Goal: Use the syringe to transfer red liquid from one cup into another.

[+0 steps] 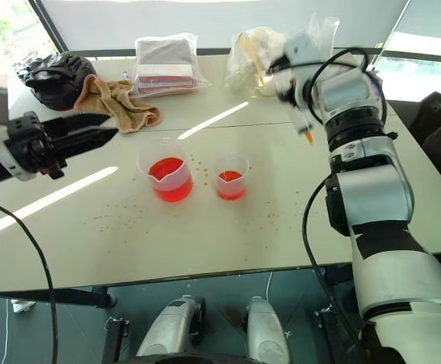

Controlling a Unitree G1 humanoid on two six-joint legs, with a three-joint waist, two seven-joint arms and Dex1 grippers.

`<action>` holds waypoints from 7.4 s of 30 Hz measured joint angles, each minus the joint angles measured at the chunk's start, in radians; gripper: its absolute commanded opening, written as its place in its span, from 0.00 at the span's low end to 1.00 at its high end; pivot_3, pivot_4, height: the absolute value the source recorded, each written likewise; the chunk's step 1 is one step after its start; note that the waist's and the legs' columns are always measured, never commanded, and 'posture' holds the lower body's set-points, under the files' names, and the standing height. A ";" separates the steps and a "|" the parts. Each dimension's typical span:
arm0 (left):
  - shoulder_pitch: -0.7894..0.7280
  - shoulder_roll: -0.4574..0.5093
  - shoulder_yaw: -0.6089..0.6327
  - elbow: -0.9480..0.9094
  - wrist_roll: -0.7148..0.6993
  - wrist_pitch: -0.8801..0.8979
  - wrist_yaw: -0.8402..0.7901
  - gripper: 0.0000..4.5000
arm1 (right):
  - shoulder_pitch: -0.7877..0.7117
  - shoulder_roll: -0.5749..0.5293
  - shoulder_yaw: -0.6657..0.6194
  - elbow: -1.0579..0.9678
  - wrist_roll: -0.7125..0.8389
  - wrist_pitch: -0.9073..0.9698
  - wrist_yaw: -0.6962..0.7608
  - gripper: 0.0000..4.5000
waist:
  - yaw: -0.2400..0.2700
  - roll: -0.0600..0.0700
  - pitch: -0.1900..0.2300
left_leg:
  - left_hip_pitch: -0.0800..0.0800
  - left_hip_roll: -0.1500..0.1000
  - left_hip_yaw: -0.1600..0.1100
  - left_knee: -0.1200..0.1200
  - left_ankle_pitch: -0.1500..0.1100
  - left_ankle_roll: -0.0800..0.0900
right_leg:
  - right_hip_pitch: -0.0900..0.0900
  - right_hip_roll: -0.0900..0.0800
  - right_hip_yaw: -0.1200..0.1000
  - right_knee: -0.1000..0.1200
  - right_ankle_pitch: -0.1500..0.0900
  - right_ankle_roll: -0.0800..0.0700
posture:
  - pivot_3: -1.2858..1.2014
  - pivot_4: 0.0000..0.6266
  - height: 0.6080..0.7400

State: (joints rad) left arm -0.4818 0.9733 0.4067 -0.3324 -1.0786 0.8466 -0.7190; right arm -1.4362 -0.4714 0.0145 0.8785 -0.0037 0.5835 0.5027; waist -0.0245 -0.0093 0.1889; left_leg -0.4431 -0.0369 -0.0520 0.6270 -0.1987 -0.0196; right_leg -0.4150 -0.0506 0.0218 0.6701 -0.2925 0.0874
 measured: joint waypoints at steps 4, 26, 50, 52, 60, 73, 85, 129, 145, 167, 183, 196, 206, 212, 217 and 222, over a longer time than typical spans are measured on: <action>-0.115 0.004 -0.023 0.096 0.023 -0.002 -0.023 0.45 | -0.007 0.105 -0.162 -0.234 0.193 -0.079 0.031 0.31 | -0.020 0.000 0.000 | 0.000 0.002 0.000 0.000 0.000 0.000 | 0.000 0.001 0.000 0.002 0.000 0.000 | 0.52 0.24 0.97; -0.307 0.091 -0.064 0.201 0.053 0.133 -0.085 0.45 | 0.417 0.563 0.054 -0.633 0.349 -0.268 0.064 0.31 | -0.019 -0.002 -0.001 | 0.001 0.001 -0.002 0.003 0.003 -0.005 | -0.005 0.002 0.001 0.014 0.000 0.000 | 0.52 0.24 0.97; -0.344 -0.058 -0.219 0.191 0.176 0.077 -0.082 0.45 | 0.554 0.566 0.164 -0.619 0.240 -0.366 0.075 0.31 | -0.018 -0.003 -0.001 | 0.001 0.001 -0.003 0.003 0.004 -0.006 | -0.005 0.003 0.002 0.015 0.000 0.000 | 0.52 0.24 0.97; -0.345 -0.079 -0.236 0.197 0.206 0.061 -0.084 0.45 | 0.559 0.560 0.164 -0.607 0.233 -0.372 0.075 0.31 | -0.018 -0.003 -0.001 | 0.001 0.001 -0.003 0.002 0.004 -0.006 | -0.005 0.003 0.002 0.015 0.000 0.000 | 0.52 0.24 0.97; -0.339 -0.135 -0.236 0.202 0.252 0.058 -0.084 0.45 | 0.578 0.561 0.161 -0.597 0.221 -0.386 0.075 0.31 | -0.020 -0.003 -0.001 | 0.001 0.001 -0.003 0.002 0.004 -0.006 | -0.005 0.003 0.002 0.015 0.000 0.000 | 0.52 0.24 0.97; -0.274 -0.169 -0.213 0.158 0.264 0.066 -0.036 0.13 | 0.616 0.568 0.172 -0.587 0.203 -0.401 0.090 0.31 | -0.019 -0.003 -0.001 | 0.001 0.001 -0.004 0.003 0.004 -0.006 | -0.005 0.002 0.002 0.015 0.000 0.000 | 0.52 0.24 0.97; -0.302 -0.192 -0.226 0.175 0.264 0.103 -0.004 0.01 | 0.635 0.573 0.157 -0.591 0.226 -0.375 0.096 0.31 | -0.018 -0.003 -0.001 | 0.001 0.001 -0.004 0.003 0.004 -0.006 | -0.005 0.002 0.002 0.015 0.000 0.000 | 0.52 0.24 0.97; -0.377 -0.212 -0.228 0.229 0.272 0.121 -0.003 0.27 | 0.677 0.573 0.143 -0.642 0.234 -0.327 0.104 0.31 | -0.019 -0.003 -0.001 | 0.001 0.001 -0.004 0.003 0.004 -0.006 | -0.005 0.003 0.002 0.015 0.000 0.000 | 0.52 0.24 0.97; -0.256 -0.132 -0.110 0.098 0.249 0.105 -0.015 0.52 | 0.609 0.573 0.172 -0.642 0.222 -0.318 0.103 0.31 | -0.019 -0.003 -0.001 | 0.001 0.001 -0.004 0.002 0.004 -0.007 | -0.005 0.002 0.002 0.015 0.000 0.000 | 0.52 0.24 0.97; -0.144 -0.038 0.032 0.112 0.184 0.099 0.015 0.52 | 0.502 0.442 0.045 -0.900 0.322 -0.175 0.032 0.31 | -0.006 -0.003 -0.002 | 0.001 0.000 -0.005 0.002 0.004 -0.007 | -0.004 0.000 0.001 0.014 0.000 -0.001 | 0.52 0.24 0.97; -0.569 -0.329 -0.338 0.480 0.377 -0.115 -0.189 0.52 | 0.791 0.225 0.007 -1.240 0.332 0.017 -0.076 0.31 | 0.003 -0.003 -0.001 | 0.001 0.001 -0.002 0.003 0.005 -0.006 | -0.004 0.003 0.001 0.014 0.000 0.000 | 0.52 0.24 0.97; -0.710 -0.450 -0.391 0.668 0.485 -0.203 -0.297 0.52 | 0.828 0.229 0.039 -1.284 0.312 -0.006 -0.124 0.31 | 0.006 -0.004 -0.001 | 0.000 0.001 -0.003 0.004 0.005 -0.006 | -0.004 0.003 0.001 0.014 0.000 0.000 | 0.52 0.24 0.97; -0.717 -0.486 -0.389 0.693 0.523 -0.219 -0.334 0.52 | 0.839 0.225 0.035 -1.289 0.312 0.001 -0.140 0.31 | 0.006 -0.004 -0.001 | 0.000 0.001 -0.003 0.004 0.005 -0.006 | -0.004 0.003 0.001 0.014 0.000 0.000 | 0.52 0.24 0.97; -0.716 -0.482 -0.388 0.676 0.525 -0.201 -0.349 0.52 | 0.839 0.225 0.035 -1.288 0.312 0.000 -0.142 0.31 | 0.006 -0.004 -0.001 | 0.000 0.001 -0.003 0.004 0.005 -0.006 | -0.004 0.004 0.001 0.014 0.000 0.000 | 0.52 0.24 0.97; -0.716 -0.482 -0.388 0.645 0.523 -0.174 -0.351 0.52 | 0.839 0.225 0.036 -1.287 0.313 -0.001 -0.133 0.31 | 0.006 -0.004 -0.001 | 0.000 0.001 -0.003 0.004 0.005 -0.006 | -0.004 0.004 0.001 0.014 0.000 0.000 | 0.52 0.24 0.97; -0.716 -0.503 -0.388 0.642 0.523 -0.169 -0.348 0.52 | 0.839 0.225 0.036 -1.267 0.312 -0.017 -0.120 0.31 | 0.007 -0.004 -0.001 | 0.000 0.001 -0.003 0.004 0.005 -0.006 | -0.003 0.004 0.001 0.014 0.000 0.000 | 0.52 0.24 0.97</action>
State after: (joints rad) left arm -1.1981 0.4705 0.0192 0.3098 -0.5558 0.6772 -1.0665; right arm -0.5970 -0.2468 0.0506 -0.3887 0.3087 0.5665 0.3829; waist -0.0173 -0.0129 0.1876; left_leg -0.4427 -0.0363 -0.0552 0.6310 -0.1940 -0.0253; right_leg -0.4183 -0.0471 0.0225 0.6844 -0.2928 0.0870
